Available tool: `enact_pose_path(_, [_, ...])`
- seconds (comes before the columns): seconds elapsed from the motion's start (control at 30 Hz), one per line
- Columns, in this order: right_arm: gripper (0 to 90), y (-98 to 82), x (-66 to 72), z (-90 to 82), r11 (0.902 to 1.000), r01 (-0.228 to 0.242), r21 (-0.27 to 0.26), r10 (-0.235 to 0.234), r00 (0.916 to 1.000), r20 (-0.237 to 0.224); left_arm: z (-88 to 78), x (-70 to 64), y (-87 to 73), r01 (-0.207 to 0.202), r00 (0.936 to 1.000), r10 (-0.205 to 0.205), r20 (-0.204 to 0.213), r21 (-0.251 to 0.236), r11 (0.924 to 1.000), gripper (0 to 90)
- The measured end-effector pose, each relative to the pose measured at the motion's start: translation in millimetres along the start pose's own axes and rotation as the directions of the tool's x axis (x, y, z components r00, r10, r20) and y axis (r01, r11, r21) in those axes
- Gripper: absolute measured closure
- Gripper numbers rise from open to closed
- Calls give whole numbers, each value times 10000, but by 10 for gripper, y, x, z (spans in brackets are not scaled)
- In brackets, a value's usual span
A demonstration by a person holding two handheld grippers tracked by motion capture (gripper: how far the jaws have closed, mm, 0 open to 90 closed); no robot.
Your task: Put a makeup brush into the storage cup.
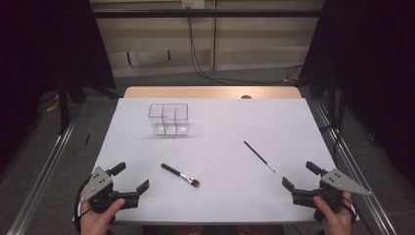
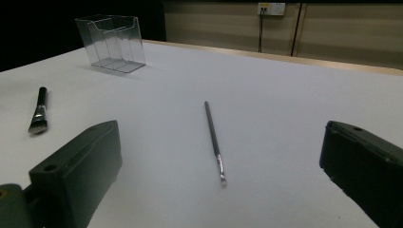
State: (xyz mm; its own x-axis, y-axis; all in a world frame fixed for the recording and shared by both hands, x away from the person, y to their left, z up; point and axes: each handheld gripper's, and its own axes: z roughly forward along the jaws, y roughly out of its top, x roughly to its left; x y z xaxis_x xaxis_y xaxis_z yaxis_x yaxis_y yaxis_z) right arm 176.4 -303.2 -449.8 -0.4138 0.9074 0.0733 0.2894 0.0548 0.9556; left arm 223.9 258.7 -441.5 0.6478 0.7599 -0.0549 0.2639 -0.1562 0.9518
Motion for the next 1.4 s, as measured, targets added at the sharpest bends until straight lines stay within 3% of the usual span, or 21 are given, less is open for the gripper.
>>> enact_pose_path(0.17, [0, -6, -11, 9, 9999, -49, 131, 49, 10000, 14, 10, -8, 2, -81, 10000, 81, 36, 14, 10000, 13])
enact_pose_path(0.37, [0, -7, -20, 18, 9998, -85, 186, 85, 10000, -2, 26, -17, 8, -71, 9993, 66, 364, 134, 9999, 23])
enact_pose_path(0.5, [0, -10, -19, 30, 9997, -83, 249, 84, 10000, -49, 13, -57, 15, -297, 9980, 284, 557, 220, 9993, 24])
enact_pose_path(0.73, [2, -13, -20, 44, 9995, -82, 313, 84, 10000, -53, 41, -92, 42, -355, 9965, 345, 761, 112, 9993, 25])
enact_pose_path(0.93, [3, -17, -24, 42, 9992, -48, 389, 49, 10000, -27, 112, -98, 105, -285, 9942, 291, 1033, -73, 9996, 25])
enact_pose_path(1.4, [4, -26, -20, 42, 9990, -67, 450, 68, 10000, -15, 339, -163, 222, -435, 9910, 419, 1271, 91, 9990, 25])
